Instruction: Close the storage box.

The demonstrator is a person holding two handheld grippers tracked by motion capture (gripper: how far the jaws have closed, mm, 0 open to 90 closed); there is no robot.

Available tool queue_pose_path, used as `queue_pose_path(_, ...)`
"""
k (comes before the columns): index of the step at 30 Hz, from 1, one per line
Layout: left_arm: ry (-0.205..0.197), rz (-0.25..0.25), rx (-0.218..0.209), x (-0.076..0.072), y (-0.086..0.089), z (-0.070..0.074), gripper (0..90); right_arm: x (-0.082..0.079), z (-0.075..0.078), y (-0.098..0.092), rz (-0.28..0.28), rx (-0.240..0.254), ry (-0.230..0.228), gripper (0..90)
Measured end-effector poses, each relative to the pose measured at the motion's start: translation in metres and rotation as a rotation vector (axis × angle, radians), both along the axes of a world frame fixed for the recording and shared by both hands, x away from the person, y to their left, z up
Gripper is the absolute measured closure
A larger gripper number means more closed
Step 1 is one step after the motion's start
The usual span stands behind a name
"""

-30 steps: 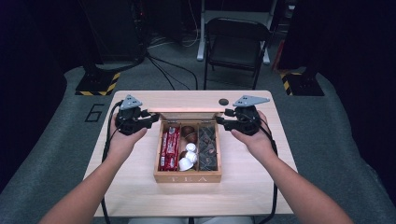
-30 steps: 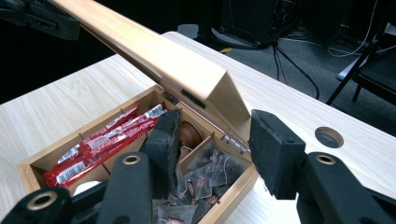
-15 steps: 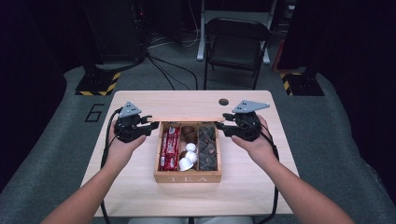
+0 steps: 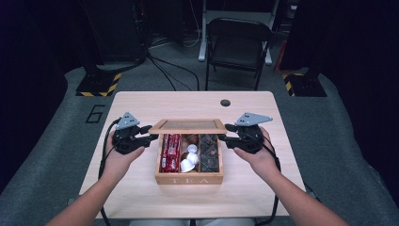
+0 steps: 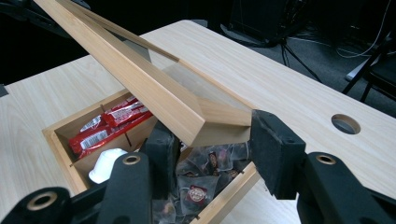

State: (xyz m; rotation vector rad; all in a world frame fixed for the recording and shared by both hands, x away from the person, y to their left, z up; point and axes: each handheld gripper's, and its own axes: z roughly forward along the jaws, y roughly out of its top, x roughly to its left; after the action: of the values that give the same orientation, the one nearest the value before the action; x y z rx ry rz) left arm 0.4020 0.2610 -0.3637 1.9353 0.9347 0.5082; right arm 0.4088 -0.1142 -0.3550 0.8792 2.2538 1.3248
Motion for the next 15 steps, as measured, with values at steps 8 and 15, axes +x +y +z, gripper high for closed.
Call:
queue_pose_path(8, -0.007, 0.0, -0.042, -0.016, 0.008, -0.005, 58.3, -0.007, -0.008, -0.001, 0.005, -0.004, -0.018, 52.5)
queue_pose_path(15, 0.001, -0.003, -0.045, -0.023, 0.01, -0.013, 58.2, -0.012, -0.018, -0.001, -0.003, 0.014, -0.022, 51.3)
